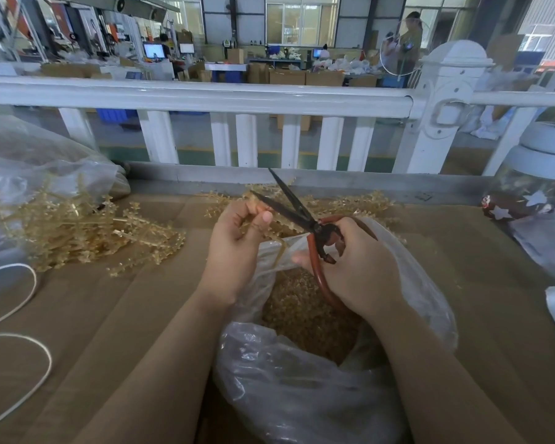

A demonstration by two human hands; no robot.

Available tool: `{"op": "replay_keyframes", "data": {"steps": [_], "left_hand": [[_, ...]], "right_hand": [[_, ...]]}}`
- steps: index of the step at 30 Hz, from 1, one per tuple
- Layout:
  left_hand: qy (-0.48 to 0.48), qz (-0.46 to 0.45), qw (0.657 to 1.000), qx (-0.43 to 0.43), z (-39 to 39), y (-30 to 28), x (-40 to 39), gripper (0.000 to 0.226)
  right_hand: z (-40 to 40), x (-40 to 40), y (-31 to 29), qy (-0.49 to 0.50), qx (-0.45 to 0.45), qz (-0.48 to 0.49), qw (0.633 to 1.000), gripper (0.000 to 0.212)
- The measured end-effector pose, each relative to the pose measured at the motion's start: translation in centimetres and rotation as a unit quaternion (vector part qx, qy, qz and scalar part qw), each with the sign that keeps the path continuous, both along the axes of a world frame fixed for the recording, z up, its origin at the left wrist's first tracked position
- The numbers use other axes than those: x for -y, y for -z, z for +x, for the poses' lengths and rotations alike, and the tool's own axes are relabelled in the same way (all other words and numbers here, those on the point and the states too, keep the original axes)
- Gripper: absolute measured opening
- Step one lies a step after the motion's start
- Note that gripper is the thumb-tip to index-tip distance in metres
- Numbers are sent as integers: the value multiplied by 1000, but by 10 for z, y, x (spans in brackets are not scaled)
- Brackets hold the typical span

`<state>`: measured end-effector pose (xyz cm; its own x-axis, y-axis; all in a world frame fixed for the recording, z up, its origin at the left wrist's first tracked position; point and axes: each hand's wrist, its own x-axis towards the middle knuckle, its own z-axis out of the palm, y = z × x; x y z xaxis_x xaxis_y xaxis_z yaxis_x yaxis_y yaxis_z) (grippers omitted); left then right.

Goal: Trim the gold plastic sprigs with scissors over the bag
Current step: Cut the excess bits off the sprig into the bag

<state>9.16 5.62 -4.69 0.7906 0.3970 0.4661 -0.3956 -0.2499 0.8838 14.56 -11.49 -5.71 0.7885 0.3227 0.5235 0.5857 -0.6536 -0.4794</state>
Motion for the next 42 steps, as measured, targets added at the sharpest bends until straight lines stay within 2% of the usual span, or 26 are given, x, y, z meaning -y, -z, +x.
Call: {"op": "replay_keyframes", "data": {"steps": [4, 12, 22, 34, 42], "left_hand": [[-10, -17, 1000, -22, 0, 0, -1, 12], [1, -20, 999, -44, -3, -1, 4, 13], [25, -19, 999, -23, -4, -4, 2, 17], [43, -13, 999, -4, -2, -2, -4, 17], [55, -14, 998, -26, -3, -2, -1, 13]], "right_hand": [[2, 1, 3, -1, 38, -44, 998, 76], [6, 3, 7, 12, 43, -47, 998, 79], [4, 5, 7, 27, 76, -48, 996, 53], [1, 6, 5, 3, 70, -14, 997, 57], [2, 6, 4, -7, 81, -19, 996, 58]]}}
